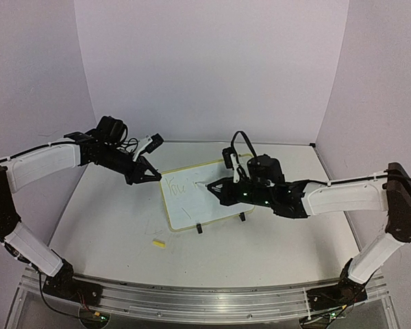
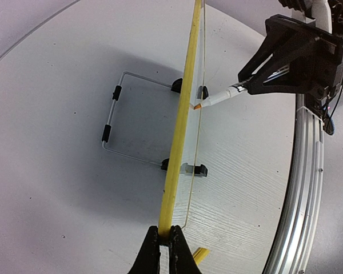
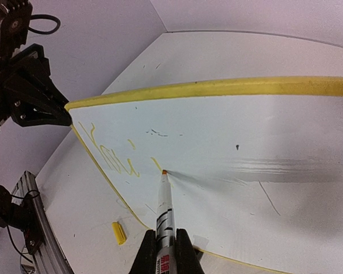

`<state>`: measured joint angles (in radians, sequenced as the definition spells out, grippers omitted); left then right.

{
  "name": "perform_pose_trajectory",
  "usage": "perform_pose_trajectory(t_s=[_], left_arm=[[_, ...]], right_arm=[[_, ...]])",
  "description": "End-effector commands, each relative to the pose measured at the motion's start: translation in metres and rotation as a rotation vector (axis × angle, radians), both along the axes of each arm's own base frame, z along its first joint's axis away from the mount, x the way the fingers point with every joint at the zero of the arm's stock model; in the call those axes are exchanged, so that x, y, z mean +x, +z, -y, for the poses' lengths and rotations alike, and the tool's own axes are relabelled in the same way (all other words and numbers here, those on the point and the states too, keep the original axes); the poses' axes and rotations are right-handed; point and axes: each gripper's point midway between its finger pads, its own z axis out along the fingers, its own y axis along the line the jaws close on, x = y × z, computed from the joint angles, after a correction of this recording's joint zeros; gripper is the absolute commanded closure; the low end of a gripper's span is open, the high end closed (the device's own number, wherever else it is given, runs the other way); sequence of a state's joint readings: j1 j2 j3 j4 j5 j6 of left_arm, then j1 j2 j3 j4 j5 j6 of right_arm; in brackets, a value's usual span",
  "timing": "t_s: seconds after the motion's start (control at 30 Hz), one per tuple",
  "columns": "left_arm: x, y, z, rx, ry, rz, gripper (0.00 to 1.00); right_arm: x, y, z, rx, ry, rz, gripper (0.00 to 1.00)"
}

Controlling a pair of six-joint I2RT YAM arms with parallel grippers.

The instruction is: Write a sentence on the whiteboard

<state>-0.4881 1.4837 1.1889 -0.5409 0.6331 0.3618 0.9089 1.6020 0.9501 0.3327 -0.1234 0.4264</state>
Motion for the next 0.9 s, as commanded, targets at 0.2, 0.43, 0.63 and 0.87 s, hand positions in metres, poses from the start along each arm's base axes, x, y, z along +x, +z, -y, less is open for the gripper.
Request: perform_pose_trajectory(t_s=[0.2, 0.43, 0.63, 0.87], left_arm=[[0.0, 0.006, -0.003, 0.012, -0.004, 0.046, 1.0], [0.001, 0.006, -0.003, 0.013, -0.003, 0.049, 1.0], [0.0, 0.006, -0.003, 0.013, -0.004, 0.047, 1.0], [0.0, 0.005, -0.003, 0.014, -0.003, 0.046, 1.0]], right_arm=[[0.011, 0.036, 0.015, 0.081, -0.091, 0.076, 1.0], [-0.005, 0.038, 0.009, 0.103, 0.002, 0.07, 1.0], [-0.005, 0.024, 0.008, 0.086, -0.001, 0.04, 1.0], [0.002, 0.017, 0.004, 0.069, -0.017, 0.032, 1.0]])
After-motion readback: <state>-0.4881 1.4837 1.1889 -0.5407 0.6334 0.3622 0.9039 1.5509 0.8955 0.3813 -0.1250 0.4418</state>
